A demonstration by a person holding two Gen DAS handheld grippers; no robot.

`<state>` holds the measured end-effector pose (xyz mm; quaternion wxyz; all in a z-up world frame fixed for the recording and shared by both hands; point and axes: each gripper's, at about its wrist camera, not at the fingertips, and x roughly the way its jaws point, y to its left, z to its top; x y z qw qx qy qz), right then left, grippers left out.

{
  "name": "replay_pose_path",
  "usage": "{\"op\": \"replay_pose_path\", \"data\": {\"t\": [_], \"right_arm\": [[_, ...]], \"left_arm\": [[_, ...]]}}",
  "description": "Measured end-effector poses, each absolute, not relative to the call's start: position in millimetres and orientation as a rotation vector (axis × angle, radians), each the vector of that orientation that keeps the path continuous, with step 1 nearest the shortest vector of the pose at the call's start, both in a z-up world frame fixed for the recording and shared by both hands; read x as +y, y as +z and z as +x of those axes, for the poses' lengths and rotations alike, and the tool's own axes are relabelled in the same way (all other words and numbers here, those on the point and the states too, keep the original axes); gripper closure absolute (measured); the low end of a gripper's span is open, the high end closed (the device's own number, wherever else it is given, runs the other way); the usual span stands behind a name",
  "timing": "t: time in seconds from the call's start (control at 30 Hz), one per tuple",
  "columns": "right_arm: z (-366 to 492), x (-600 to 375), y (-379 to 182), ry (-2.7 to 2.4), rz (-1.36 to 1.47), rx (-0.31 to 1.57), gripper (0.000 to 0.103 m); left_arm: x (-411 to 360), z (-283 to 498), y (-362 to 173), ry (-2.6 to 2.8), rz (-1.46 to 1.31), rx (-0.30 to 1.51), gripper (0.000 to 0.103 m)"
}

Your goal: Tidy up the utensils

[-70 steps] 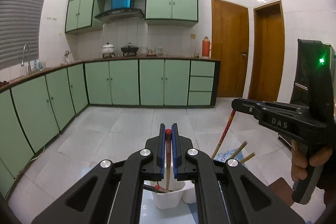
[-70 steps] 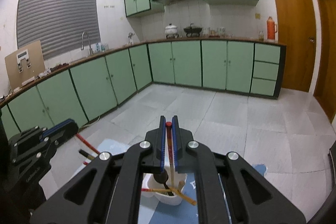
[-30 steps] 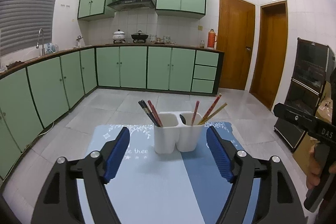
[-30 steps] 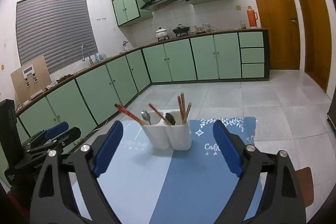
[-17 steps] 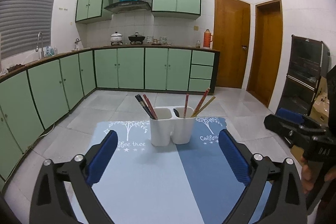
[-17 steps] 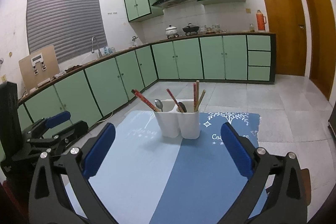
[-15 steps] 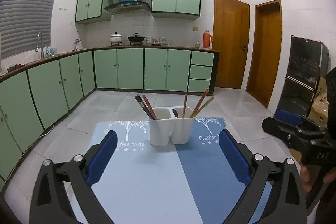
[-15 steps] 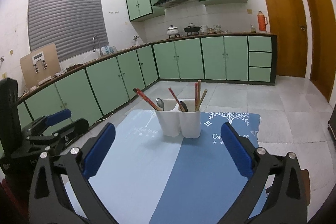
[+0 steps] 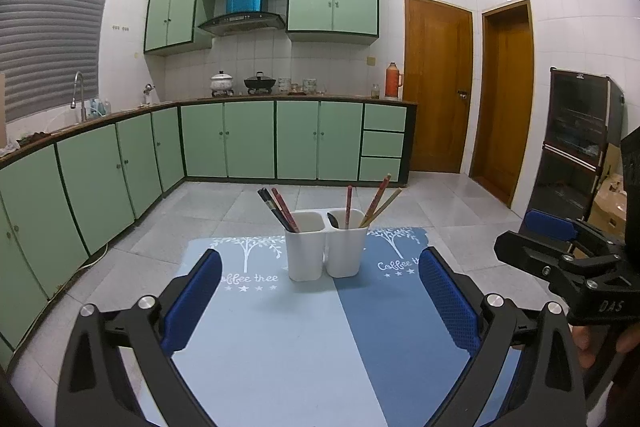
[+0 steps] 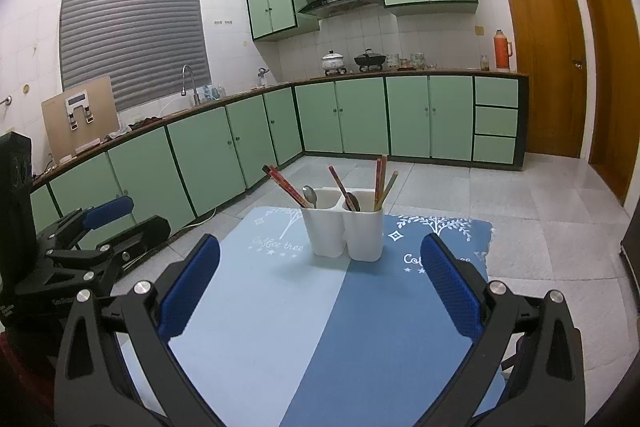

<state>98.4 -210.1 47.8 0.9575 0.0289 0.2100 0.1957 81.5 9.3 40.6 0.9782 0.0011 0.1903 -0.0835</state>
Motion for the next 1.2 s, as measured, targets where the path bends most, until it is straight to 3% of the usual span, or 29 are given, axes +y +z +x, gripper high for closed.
{"op": "replay_pose_path", "data": {"t": [1.2], "right_arm": [[90.1, -203.5, 47.7, 0.397, 0.049, 0.413, 0.005]], "left_arm": [[19.6, 72.2, 40.5, -0.138, -0.004, 0.373, 0.006]]}}
